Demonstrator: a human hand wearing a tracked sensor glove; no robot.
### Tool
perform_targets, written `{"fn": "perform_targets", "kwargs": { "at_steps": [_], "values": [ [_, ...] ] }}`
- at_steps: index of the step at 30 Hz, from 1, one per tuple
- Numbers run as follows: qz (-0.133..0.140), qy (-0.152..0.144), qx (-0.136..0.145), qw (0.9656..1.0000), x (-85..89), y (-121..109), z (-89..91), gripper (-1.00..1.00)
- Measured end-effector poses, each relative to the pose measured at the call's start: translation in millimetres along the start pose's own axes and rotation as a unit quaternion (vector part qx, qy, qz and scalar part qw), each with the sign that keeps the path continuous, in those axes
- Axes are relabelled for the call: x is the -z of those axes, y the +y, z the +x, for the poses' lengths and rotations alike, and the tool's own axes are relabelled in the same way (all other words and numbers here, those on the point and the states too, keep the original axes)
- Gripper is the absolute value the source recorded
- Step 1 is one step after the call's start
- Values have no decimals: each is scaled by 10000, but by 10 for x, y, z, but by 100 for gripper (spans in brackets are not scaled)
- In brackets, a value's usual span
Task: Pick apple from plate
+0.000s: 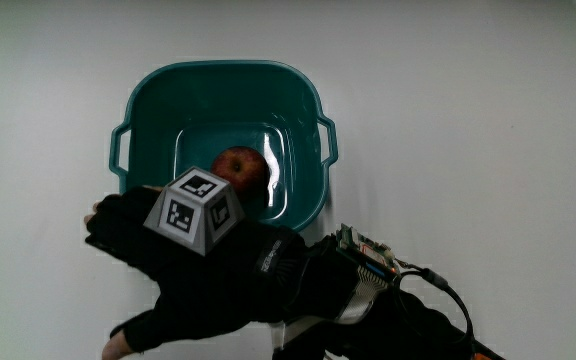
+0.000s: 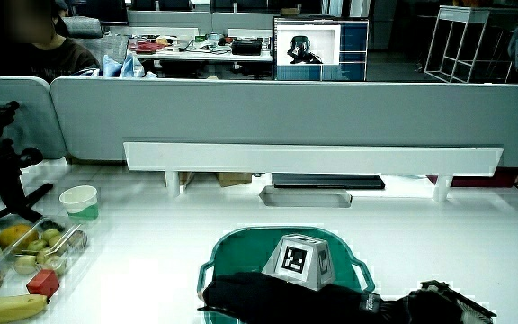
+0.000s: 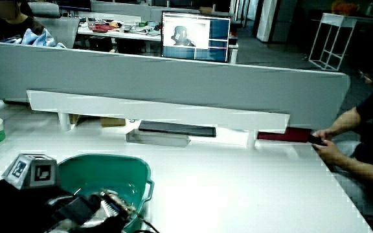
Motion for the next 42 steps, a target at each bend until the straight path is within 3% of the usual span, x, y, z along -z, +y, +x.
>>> {"fn": "perform_targets", "kwargs": {
  "at_steps": [2, 3, 5, 9, 11, 12, 13, 16, 17, 27, 32, 42],
  "values": [
    [64, -80, 160, 9998, 15, 29, 92, 0],
    [33, 9, 99, 9999, -25, 15, 92, 0],
    [-20, 93, 229, 9997, 14, 57, 220, 0],
    [103, 138, 379, 9991, -57, 42, 330, 0],
    [176, 128, 536, 9983, -74, 47, 396, 0],
    [189, -40, 587, 9981, -59, 68, 453, 0],
    [158, 134, 634, 9978, -83, 62, 474, 0],
    [212, 48, 890, 9958, -87, 72, 599, 0],
    [126, 153, 865, 9961, -80, 80, 646, 0],
    [162, 118, 1529, 9880, -60, 98, 1076, 0],
    [180, 113, 1719, 9849, -63, 90, 1192, 0],
    [-41, 27, 2235, 9747, 1, 86, 1469, 0]
  ]
}}
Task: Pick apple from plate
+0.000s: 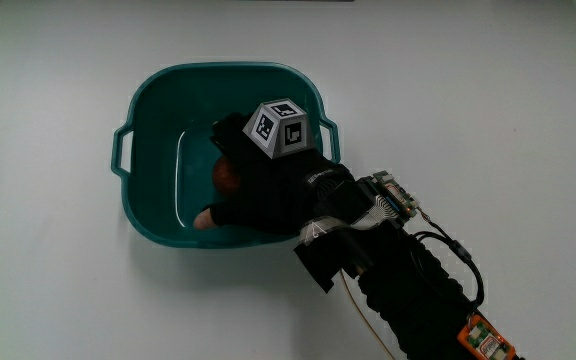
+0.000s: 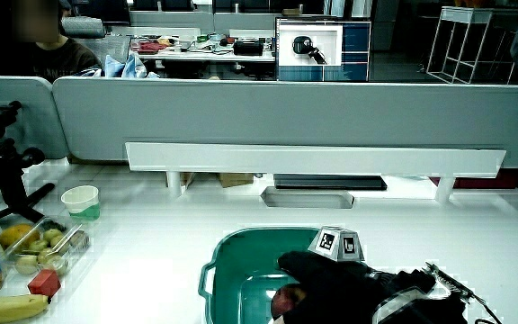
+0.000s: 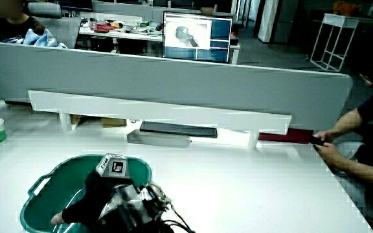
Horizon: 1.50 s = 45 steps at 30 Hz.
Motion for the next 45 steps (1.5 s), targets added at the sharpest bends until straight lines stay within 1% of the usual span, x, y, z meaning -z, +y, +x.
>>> {"fn": "perform_targets", "kwargs": {
  "at_steps": [3, 5, 6, 8, 10, 11, 12, 13, 14, 15, 16, 17, 18, 19, 20, 21, 22, 25, 26, 27, 28, 29, 31, 35, 36, 37, 38, 39, 40, 41, 42, 44, 45],
  "values": [
    [-55, -158, 236, 9996, 47, 47, 66, 0],
    [-8, -188, 259, 9995, 36, 23, 55, 0],
    [-75, -281, 315, 9991, 53, 41, 68, 0],
    [-49, -369, 444, 9983, 55, 47, 78, 0],
    [-120, -465, 476, 9977, 78, 71, 96, 0],
    [-136, -459, 511, 9975, 78, 66, 94, 0],
    [-112, -532, 519, 9972, 77, 60, 91, 0],
    [-136, -567, 589, 9966, 94, 76, 115, 0],
    [-120, -548, 588, 9967, 91, 70, 117, 0],
    [-148, -619, 613, 9961, 106, 85, 133, 0],
    [-167, -628, 649, 9958, 105, 81, 136, 0],
    [-137, -605, 624, 9961, 104, 80, 143, 0],
    [-94, -628, 689, 9956, 107, 82, 149, 0],
    [-113, -627, 648, 9959, 100, 71, 138, 0],
    [-187, -587, 674, 9958, 117, 87, 156, 0],
    [-90, -623, 709, 9955, 111, 79, 155, 0],
    [-177, -667, 712, 9951, 124, 91, 165, 0],
    [-88, -626, 745, 9952, 127, 85, 177, 0],
    [-125, -647, 720, 9952, 133, 92, 177, 0],
    [-168, -578, 681, 9959, 142, 101, 185, 0],
    [-88, -618, 725, 9954, 138, 94, 187, 3],
    [-68, -551, 653, 9963, 132, 84, 186, 7],
    [80, -555, 687, 9961, 124, 76, 191, 13],
    [90, -499, 575, 9971, 124, 77, 192, 27],
    [156, -553, 612, 9965, 119, 70, 191, 30],
    [148, -556, 619, 9964, 125, 80, 201, 33],
    [128, -526, 570, 9969, 122, 74, 196, 37],
    [181, -492, 577, 9970, 122, 74, 202, 40],
    [187, -538, 642, 9963, 128, 84, 213, 43],
    [146, -509, 583, 9969, 116, 72, 202, 47],
    [233, -482, 564, 9970, 112, 71, 205, 50],
    [249, -564, 551, 9966, 113, 71, 193, 57],
    [258, -518, 547, 9968, 123, 81, 206, 60]
  ]
}}
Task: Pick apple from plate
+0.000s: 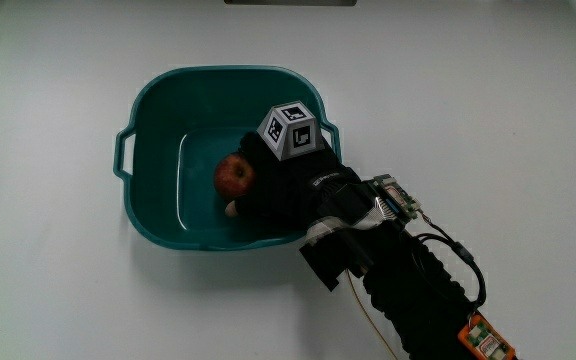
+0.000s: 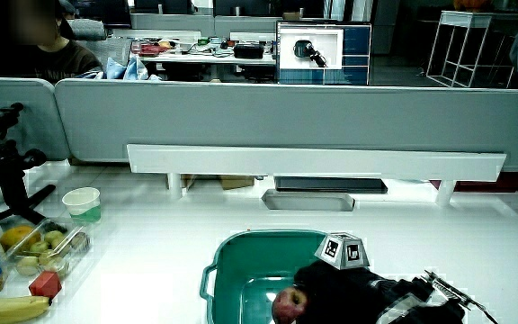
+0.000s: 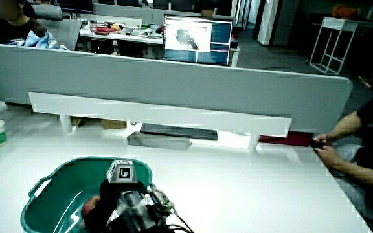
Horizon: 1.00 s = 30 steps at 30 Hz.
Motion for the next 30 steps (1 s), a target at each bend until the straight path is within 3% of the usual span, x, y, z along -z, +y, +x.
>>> {"fn": "perform_targets", "kwargs": {
  "at_steps": [8, 12, 18, 30],
  "values": [
    [277, -166, -148, 9994, -22, -40, -30, 87],
    [287, -204, -245, 9991, -15, -43, -46, 100],
    [392, -319, -370, 9980, -35, -81, -63, 100],
    [783, -363, -711, 9937, -344, -368, -225, 100]
  ]
}}
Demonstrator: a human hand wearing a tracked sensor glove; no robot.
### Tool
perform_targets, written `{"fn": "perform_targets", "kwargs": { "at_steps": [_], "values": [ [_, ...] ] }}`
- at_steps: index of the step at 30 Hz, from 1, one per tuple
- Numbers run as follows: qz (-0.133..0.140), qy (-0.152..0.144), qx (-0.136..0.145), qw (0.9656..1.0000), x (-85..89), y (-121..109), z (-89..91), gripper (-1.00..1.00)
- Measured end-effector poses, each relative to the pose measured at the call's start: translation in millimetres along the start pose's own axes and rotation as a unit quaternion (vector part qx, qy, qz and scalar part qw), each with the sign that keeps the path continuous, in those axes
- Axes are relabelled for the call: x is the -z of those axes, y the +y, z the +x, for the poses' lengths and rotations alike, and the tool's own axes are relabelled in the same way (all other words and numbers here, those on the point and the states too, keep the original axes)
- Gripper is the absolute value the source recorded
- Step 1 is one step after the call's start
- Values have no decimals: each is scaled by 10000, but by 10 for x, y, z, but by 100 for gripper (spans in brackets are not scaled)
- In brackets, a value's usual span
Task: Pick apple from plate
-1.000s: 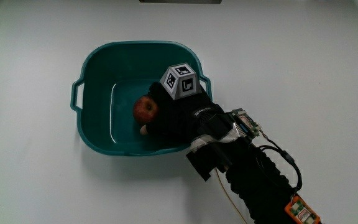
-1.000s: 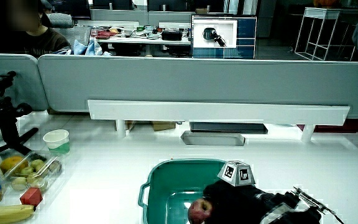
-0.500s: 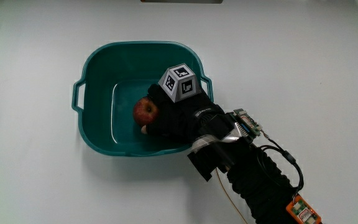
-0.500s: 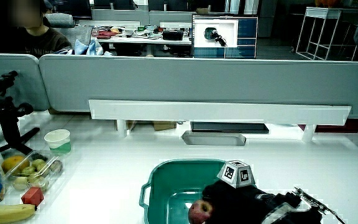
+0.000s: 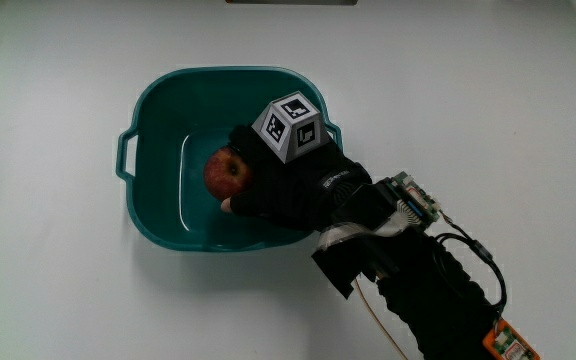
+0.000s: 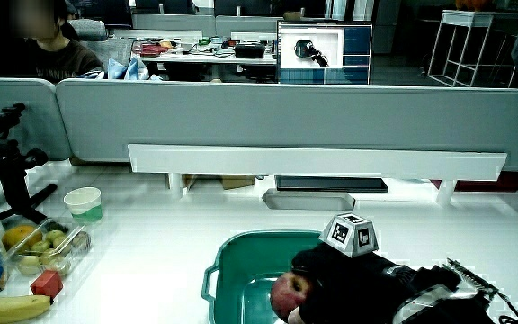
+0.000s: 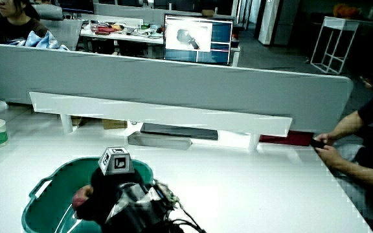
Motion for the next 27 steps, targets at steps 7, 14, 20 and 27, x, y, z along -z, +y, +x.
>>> {"fn": "perform_targets", "kwargs": {
  "at_steps": [7, 14, 20, 27],
  "values": [
    [116, -60, -134, 9998, -196, -170, -40, 100],
    [510, 81, -329, 9981, -331, -403, 27, 100],
    [776, 341, -646, 9943, -465, -635, 144, 100],
    [1092, 747, -772, 9882, -521, -872, 435, 100]
  ]
}}
